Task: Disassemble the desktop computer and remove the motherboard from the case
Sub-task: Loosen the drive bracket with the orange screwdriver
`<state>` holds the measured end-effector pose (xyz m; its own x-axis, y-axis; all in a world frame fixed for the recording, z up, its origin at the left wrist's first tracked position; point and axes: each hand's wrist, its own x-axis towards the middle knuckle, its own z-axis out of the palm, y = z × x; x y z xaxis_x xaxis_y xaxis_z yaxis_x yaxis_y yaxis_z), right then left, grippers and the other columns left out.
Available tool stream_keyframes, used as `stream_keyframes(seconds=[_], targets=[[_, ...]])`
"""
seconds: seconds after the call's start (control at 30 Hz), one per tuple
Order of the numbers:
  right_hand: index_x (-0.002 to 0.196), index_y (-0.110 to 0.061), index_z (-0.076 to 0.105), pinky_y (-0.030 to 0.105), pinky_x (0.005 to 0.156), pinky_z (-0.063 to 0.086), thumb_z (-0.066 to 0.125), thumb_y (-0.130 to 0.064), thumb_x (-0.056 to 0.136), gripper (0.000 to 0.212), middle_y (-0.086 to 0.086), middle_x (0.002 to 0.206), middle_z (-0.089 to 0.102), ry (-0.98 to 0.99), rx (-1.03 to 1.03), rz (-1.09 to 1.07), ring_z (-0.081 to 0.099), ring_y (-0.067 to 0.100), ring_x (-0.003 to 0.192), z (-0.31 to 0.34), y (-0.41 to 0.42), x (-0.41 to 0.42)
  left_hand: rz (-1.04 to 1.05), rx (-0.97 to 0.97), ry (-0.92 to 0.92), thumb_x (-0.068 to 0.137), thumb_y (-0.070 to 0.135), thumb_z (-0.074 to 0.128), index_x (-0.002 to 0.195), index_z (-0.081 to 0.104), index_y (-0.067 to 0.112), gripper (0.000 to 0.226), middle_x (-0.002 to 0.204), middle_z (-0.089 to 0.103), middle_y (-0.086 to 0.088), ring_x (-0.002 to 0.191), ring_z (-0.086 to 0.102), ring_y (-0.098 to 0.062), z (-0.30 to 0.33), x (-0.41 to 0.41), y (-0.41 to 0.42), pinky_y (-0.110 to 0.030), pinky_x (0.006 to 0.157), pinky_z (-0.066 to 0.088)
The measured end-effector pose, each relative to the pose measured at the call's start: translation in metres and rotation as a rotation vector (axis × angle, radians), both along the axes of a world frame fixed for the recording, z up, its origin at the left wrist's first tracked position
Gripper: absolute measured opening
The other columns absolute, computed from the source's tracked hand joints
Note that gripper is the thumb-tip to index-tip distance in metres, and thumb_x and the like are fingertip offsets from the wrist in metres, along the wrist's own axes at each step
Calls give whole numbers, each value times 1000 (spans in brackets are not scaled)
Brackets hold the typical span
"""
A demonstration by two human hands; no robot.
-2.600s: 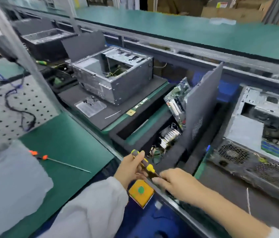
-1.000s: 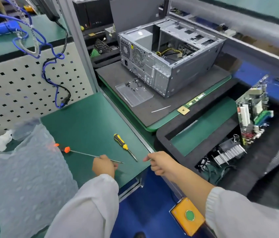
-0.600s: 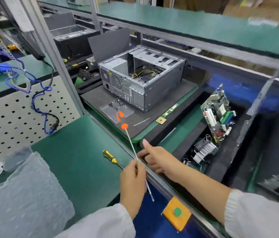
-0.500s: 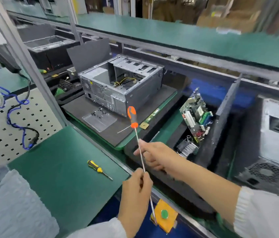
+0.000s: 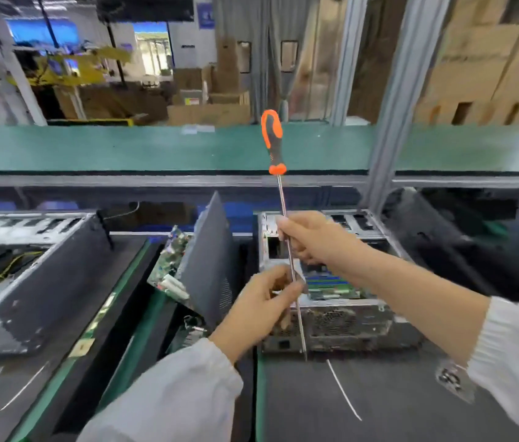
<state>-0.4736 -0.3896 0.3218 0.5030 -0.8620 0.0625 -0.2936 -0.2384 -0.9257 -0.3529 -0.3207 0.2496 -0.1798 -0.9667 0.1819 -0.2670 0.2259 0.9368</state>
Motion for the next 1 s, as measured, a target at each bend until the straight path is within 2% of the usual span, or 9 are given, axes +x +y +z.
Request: stream_keyframes(seconds=[0.1,0.2,0.33,0.43,0.57,0.67,0.77,0.87,1.0], targets=[[67,-16,51,15,37,22,43,-29,100,37,-9,43,31,-14,-93,-79,27,6,37,24,-41,-29,-3,-12,-95,97,13,53,88,54,0,16,63,55,4,47,58,-15,17,-24,-48,-23,41,42],[68,-15,51,15,36,24,47,-30,99,35,-6,46,33,-38,-168,-133,29,5,35,52,-89,-54,18,-27,-210,96,6,52,88,56,-5,15,71,60,-11,55,64,-21,26,-41,-91,-28,44,47],[71,-16,53,17,41,25,59,-30,92,26,-5,52,32,16,-261,-112,29,7,41,76,-146,-69,67,11,-224,97,5,51,86,59,3,13,76,66,-10,63,64,-20,29,-54,-137,-36,66,55],[65,-17,52,14,39,27,64,-42,86,35,-11,44,37,83,-364,-108,32,2,36,79,-173,-68,77,50,-268,95,7,54,90,63,6,11,81,69,-7,69,67,-16,25,-56,-168,-32,73,58],[62,-11,52,10,39,30,54,-42,92,43,-9,41,45,103,-467,-150,40,3,39,72,-198,-66,70,70,-469,86,11,69,94,68,14,9,89,70,1,78,66,-9,15,-38,-204,-13,71,53],[61,-11,47,12,42,31,51,-39,94,44,-8,46,44,129,-501,-157,40,2,39,61,-214,-71,148,111,-567,81,19,75,95,68,18,16,92,66,7,76,62,-7,3,-10,-225,-8,64,47],[60,-12,46,12,43,31,50,-39,94,44,0,56,54,136,-494,-204,43,4,44,54,-230,-73,214,131,-528,86,17,69,95,68,16,9,88,67,6,67,62,-3,-10,11,-244,-9,58,47],[66,-5,51,11,41,31,51,-35,95,41,-9,47,48,81,-466,-236,43,0,40,50,-245,-67,271,115,-506,89,12,63,93,68,13,6,84,67,3,63,62,-5,-22,15,-260,-9,58,47],[67,0,55,9,43,32,50,-33,96,44,-14,35,46,46,-462,-255,43,-1,38,43,-263,-53,313,108,-629,87,13,64,89,69,16,7,84,65,4,73,58,-6,-43,10,-276,-15,72,48]])
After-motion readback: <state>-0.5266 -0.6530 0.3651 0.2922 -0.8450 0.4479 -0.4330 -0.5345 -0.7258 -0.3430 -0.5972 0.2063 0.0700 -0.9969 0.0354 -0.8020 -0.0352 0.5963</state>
